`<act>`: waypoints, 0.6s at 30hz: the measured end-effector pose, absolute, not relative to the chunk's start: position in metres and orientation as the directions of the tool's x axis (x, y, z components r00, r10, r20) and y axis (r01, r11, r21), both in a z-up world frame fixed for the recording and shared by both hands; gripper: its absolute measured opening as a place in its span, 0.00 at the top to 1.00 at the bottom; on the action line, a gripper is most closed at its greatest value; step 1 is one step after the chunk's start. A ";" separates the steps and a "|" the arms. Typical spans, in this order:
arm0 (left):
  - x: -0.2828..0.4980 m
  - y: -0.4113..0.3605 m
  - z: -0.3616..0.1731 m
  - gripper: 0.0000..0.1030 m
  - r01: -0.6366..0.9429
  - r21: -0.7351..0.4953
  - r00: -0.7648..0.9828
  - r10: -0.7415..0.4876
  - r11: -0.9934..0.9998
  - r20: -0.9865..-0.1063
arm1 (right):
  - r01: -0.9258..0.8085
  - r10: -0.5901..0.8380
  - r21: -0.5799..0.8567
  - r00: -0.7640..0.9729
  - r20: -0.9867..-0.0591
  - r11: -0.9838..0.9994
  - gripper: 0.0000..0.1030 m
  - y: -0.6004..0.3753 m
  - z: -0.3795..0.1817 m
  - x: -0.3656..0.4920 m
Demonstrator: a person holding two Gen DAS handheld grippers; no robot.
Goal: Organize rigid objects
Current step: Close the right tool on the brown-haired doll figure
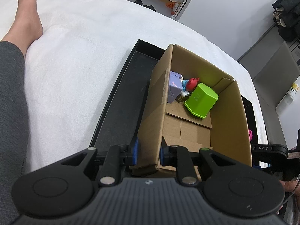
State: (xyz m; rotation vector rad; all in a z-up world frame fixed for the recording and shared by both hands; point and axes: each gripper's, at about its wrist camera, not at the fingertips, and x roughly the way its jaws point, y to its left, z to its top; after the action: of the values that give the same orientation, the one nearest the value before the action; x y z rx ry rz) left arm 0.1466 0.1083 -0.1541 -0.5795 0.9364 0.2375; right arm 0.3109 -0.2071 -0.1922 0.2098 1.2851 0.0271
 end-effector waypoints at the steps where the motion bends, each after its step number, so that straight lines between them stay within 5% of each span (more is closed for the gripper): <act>1: 0.147 0.108 -0.154 0.80 -0.434 -0.364 0.581 -0.053 0.824 -0.812 | 0.099 0.134 0.168 0.283 -0.950 0.981 0.50 -0.208 -0.192 0.310; 13: 0.147 0.109 -0.154 0.80 -0.437 -0.367 0.579 -0.055 0.821 -0.813 | 0.096 0.150 0.183 0.274 -0.950 0.978 0.50 -0.198 -0.194 0.324; 18: 0.147 0.109 -0.154 0.80 -0.437 -0.369 0.579 -0.057 0.820 -0.813 | 0.103 0.129 0.161 0.266 -0.955 0.982 0.58 -0.197 -0.198 0.325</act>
State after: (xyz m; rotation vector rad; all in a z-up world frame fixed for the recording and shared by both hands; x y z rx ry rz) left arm 0.1465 0.1093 -0.1536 -0.5866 0.9382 0.2378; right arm 0.3252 -0.1969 -0.1983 0.2061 1.3044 0.0173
